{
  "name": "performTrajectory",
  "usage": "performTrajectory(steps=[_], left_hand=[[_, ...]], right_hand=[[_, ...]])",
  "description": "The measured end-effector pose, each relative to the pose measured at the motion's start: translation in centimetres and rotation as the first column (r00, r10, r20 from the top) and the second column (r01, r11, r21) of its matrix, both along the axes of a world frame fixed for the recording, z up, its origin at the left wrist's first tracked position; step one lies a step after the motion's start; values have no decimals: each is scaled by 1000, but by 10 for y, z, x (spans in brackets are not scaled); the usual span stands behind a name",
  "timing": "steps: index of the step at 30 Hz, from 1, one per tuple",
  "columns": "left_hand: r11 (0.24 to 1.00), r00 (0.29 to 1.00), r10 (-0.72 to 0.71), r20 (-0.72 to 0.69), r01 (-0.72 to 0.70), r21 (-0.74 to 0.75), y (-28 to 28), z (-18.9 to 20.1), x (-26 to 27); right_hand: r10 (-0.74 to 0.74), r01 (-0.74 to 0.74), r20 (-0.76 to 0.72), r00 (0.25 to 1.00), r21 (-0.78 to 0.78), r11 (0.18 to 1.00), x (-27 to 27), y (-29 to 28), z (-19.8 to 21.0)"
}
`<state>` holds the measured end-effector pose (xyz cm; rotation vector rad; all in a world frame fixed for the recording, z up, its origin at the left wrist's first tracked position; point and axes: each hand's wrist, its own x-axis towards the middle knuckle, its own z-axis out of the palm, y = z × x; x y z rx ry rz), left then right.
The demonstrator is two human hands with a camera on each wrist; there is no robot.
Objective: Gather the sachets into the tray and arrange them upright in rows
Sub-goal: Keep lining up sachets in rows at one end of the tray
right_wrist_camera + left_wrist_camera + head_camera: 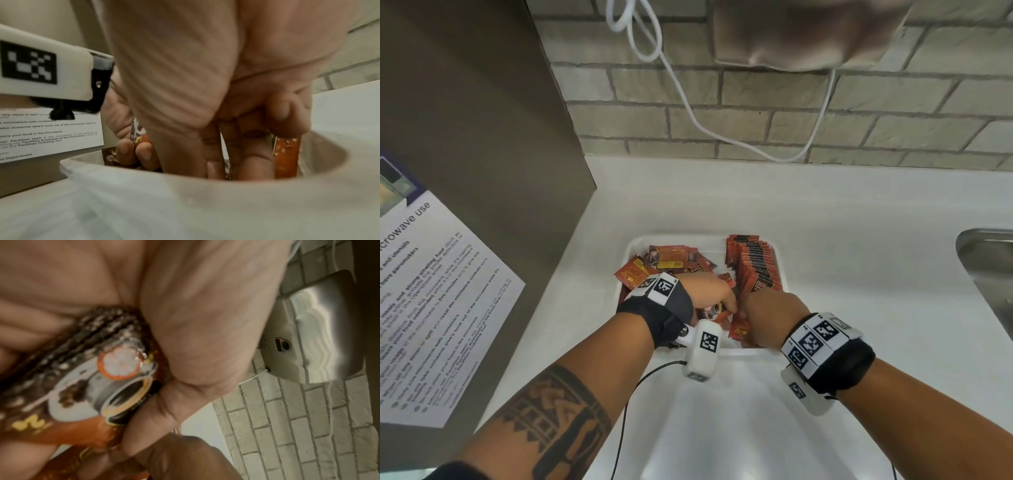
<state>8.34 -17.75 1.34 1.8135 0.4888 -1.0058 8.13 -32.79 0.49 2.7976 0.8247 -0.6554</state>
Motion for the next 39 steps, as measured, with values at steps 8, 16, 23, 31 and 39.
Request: performTrajectory(steps=[8,16,23,31,39], left_hand=[[998,999,48,-8,-49,-50,-1,1,-8],[1000,1000,-20,-19,20,-13,-3,1,-9],[988,998,30,-52,-37,-148,-3,11,-12],[982,992,59,-109,-77,-172,-8,18,-14],[974,990,65,-126,-91,-210,-12,15,-15]], right_hand=[[-38,37,52,998,16,999,-4,0,-10],[-34,35,49,998,-9,999,1,-1,-17],[-9,9,9,1000,11,1000,5,-3,-15],[9,-9,-13,1000,4,1000,6,-5,-14],[3,-3,-35,999,9,1000,9,-3,-18]])
